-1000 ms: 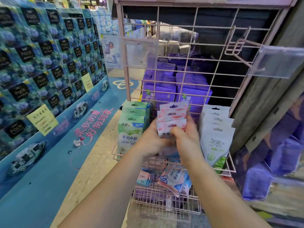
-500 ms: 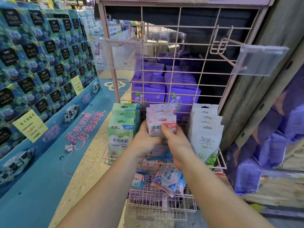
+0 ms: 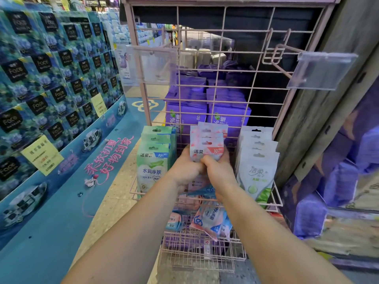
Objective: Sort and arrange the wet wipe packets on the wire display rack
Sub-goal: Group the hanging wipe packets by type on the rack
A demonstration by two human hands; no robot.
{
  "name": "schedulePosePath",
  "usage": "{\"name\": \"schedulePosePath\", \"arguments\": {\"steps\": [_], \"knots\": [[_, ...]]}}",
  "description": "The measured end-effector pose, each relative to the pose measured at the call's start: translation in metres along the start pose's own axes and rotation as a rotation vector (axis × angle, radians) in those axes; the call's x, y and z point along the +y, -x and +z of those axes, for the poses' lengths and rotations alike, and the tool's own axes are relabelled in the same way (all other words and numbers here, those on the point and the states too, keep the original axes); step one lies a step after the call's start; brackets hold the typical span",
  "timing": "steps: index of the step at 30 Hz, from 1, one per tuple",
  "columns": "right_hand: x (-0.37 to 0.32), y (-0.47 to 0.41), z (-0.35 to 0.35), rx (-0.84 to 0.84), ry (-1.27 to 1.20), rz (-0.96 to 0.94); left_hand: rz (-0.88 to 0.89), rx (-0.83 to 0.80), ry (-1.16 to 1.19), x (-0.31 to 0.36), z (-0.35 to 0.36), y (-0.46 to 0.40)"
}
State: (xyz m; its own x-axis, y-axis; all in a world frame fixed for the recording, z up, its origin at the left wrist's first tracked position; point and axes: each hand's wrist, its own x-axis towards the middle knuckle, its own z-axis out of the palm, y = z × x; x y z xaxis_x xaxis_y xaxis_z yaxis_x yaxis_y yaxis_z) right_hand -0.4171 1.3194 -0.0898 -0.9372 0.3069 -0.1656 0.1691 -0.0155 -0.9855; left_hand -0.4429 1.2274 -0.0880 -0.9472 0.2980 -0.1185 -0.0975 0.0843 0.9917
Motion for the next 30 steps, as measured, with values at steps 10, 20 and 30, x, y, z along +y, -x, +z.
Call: {"name": "schedulePosePath", "arguments": {"steps": [10, 20, 30], "knots": [[0.006, 0.01, -0.008, -0.036, -0.02, 0.036, -0.023, -0.018, -0.093, -0.008, -0.004, 0.006], [0.014, 0.004, -0.007, -0.026, 0.046, 0.0, -0.023, 0.014, -0.254, -0.006, -0.008, 0.008], [0.028, 0.092, -0.048, 0.148, 0.22, -0.283, 0.317, 0.528, -0.252, -0.005, -0.037, 0.103]]}}
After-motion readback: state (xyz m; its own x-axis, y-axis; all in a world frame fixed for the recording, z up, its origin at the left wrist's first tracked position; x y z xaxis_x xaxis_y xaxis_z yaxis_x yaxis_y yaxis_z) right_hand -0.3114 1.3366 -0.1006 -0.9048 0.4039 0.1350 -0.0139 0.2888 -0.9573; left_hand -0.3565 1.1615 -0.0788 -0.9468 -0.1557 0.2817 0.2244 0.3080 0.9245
